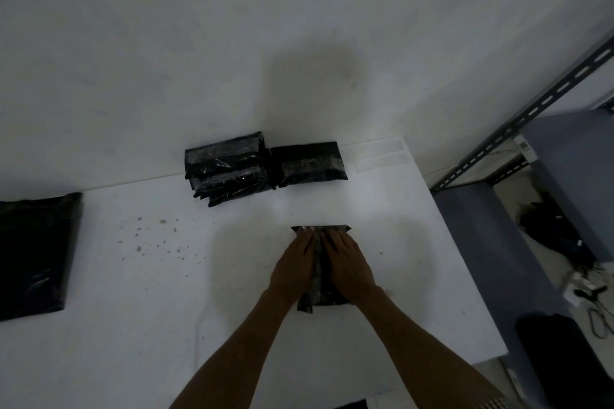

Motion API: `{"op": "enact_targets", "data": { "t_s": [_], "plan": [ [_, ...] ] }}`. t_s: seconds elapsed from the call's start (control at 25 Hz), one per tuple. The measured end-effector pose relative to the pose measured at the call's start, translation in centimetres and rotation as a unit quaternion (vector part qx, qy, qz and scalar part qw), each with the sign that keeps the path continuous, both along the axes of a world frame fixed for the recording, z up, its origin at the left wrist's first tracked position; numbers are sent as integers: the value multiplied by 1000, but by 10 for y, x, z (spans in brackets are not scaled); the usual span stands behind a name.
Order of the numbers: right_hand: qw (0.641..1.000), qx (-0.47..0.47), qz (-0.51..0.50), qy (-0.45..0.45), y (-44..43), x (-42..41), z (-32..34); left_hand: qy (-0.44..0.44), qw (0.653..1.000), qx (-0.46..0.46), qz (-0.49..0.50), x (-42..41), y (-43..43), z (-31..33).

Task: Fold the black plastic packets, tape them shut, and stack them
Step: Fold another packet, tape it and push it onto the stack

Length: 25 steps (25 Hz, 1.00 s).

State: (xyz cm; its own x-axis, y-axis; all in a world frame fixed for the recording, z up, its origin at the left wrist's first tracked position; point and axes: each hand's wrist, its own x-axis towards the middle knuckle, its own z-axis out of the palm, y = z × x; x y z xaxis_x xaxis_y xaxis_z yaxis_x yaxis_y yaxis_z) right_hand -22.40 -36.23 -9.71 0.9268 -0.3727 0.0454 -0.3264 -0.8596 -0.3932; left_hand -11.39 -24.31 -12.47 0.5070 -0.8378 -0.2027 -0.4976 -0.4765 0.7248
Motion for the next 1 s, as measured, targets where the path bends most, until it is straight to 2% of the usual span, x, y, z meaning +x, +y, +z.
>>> {"op": "enact_targets", "data": {
  "t_s": [0.04,0.08,0.16,0.24,0.32,0.44,0.52,0.64,0.76,0.88,1.0],
  "plan": [
    [1000,-9,9,9,0,-2,-6,18,1000,-20,9,-1,1,-1],
    [1000,-21,0,8,0,-4,-8,2,1000,-30,4,-1,1,3],
    [999,14,-33,-1,2,0,-2,-73,997,-23,-22,-1,2,5],
    [997,29,-67,-22,2,-1,0,-80,996,-37,-1,-3,7,4],
    [998,20,-54,-24,6,-3,3,-127,990,-67,-10,-6,16,-3],
    [1000,6,-26,9,13,1,2,-167,985,-23,-48,-6,20,-5],
    [999,3,-29,40,13,-1,-2,-162,985,13,-54,-9,19,0],
    [998,21,-65,0,12,-1,-3,-152,987,3,-61,-6,21,4],
    [986,44,-158,-39,21,1,8,-158,987,-38,-10,2,30,9],
    [976,57,-209,37,39,12,16,-191,980,-24,57,14,38,14],
    [969,77,-212,104,51,20,11,-187,971,49,141,32,46,8]
  ]
}}
